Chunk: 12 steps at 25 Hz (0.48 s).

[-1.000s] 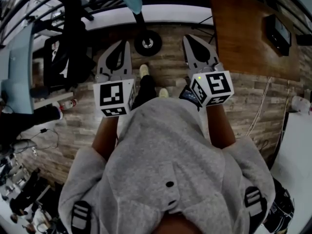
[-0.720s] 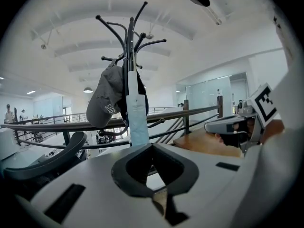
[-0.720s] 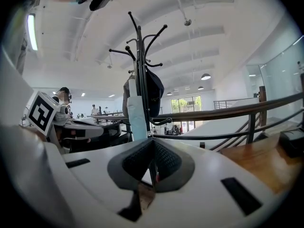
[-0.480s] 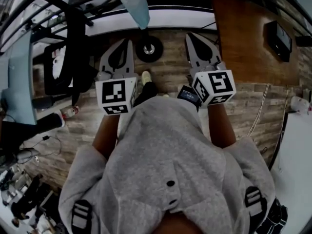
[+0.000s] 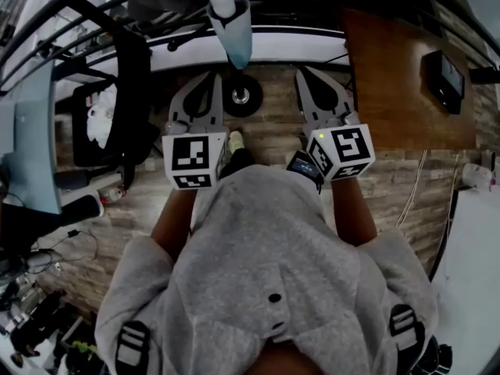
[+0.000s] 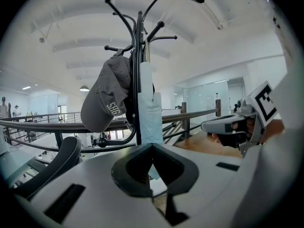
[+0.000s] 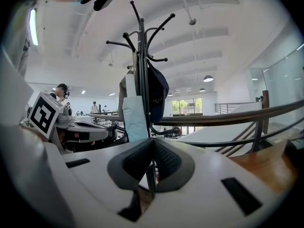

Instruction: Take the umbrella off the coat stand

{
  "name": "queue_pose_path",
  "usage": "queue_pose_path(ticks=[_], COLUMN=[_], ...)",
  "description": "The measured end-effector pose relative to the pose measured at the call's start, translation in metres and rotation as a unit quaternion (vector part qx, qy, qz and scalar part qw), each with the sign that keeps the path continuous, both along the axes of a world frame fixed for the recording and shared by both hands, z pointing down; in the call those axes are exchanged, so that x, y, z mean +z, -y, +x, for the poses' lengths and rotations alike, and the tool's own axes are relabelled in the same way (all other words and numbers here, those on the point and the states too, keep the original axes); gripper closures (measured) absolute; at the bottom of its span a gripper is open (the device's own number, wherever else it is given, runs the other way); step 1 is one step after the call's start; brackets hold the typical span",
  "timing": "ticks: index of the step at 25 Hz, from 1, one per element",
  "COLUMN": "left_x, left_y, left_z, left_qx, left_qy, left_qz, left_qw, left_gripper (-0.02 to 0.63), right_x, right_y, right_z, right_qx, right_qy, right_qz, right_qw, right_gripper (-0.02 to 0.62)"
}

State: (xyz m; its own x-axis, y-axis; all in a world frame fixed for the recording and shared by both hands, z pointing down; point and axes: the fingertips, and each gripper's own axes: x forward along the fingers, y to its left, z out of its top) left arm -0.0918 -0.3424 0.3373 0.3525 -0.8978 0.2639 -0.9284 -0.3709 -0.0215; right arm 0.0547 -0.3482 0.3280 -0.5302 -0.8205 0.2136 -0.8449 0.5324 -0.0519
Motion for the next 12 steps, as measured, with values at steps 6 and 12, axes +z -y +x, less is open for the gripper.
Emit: queue_pose_path(ticks=[6,12], left_x=[-0.006,-0.015], left_y=[0.012,0.029], left_z=[-0.005,-0.004], left_qx=[0.013,0.036], left_qy=[-0.005,-0.013], left_qz=[0.001,0.009], left_qw=[0.9999,0.9992], left_gripper=[0.592,0.591], right_x=[-0.006,-0.012], right_y=[0.008,0.021], right_z=[-0.014,-0.025], right_qx=[0.001,0.001], right_qy=[-0.007,-0.009], right_qz=[0.002,0.007], right_qw=[1.0,1.0], right_gripper=[0.586,0.586])
